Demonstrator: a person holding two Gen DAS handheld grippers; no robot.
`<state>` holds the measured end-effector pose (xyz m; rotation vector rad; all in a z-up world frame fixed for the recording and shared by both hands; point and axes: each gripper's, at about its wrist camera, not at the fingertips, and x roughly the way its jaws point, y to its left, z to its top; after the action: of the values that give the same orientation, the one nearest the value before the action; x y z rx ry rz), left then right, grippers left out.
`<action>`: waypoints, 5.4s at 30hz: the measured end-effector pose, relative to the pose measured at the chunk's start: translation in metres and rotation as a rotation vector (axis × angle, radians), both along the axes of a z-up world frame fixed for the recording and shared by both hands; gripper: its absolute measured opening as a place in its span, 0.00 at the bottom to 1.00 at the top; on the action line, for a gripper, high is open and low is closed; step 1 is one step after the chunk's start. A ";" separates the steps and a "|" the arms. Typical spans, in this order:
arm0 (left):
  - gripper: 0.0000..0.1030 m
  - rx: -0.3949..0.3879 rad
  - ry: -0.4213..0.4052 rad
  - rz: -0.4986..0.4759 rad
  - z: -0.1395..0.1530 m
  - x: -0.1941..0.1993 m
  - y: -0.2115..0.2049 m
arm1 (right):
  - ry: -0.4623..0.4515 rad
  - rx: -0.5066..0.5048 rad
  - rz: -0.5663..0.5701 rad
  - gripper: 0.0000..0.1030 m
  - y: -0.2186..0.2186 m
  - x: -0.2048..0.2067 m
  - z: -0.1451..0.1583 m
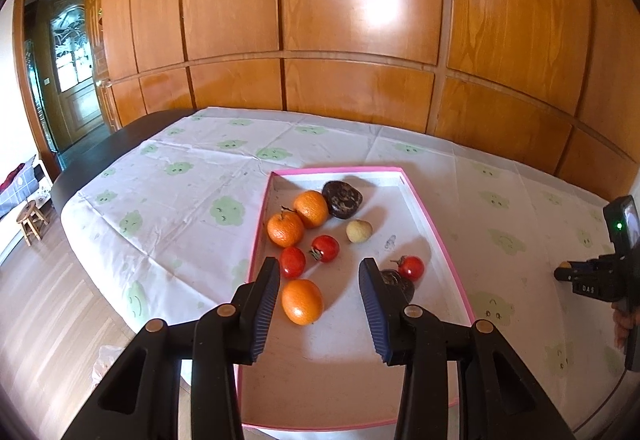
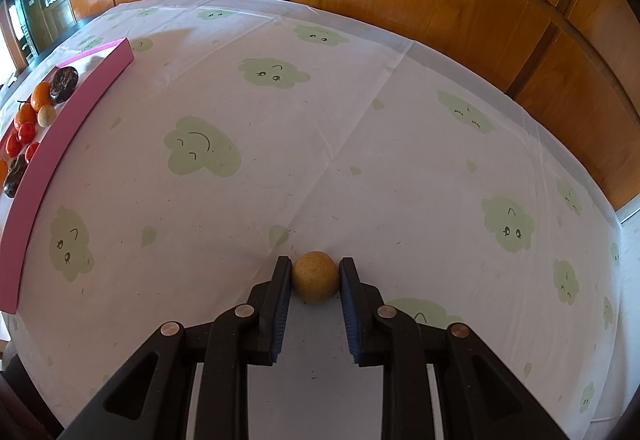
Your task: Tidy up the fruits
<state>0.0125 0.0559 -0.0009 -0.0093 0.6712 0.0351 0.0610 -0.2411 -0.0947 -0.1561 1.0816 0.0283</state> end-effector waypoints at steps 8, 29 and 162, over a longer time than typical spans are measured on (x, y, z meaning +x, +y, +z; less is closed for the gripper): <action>0.41 0.001 -0.015 0.016 0.004 -0.002 0.004 | -0.001 -0.002 0.000 0.23 0.000 0.000 0.000; 0.44 0.004 0.006 0.007 -0.003 0.001 0.002 | -0.002 -0.023 0.006 0.23 0.003 0.000 0.000; 1.00 0.028 -0.040 0.048 0.001 -0.024 -0.003 | -0.297 0.216 0.100 0.34 0.189 -0.077 0.080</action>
<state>-0.0116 0.0530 0.0001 0.0005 0.6300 0.0903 -0.0162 -0.0518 -0.0152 -0.0180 0.7674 0.2054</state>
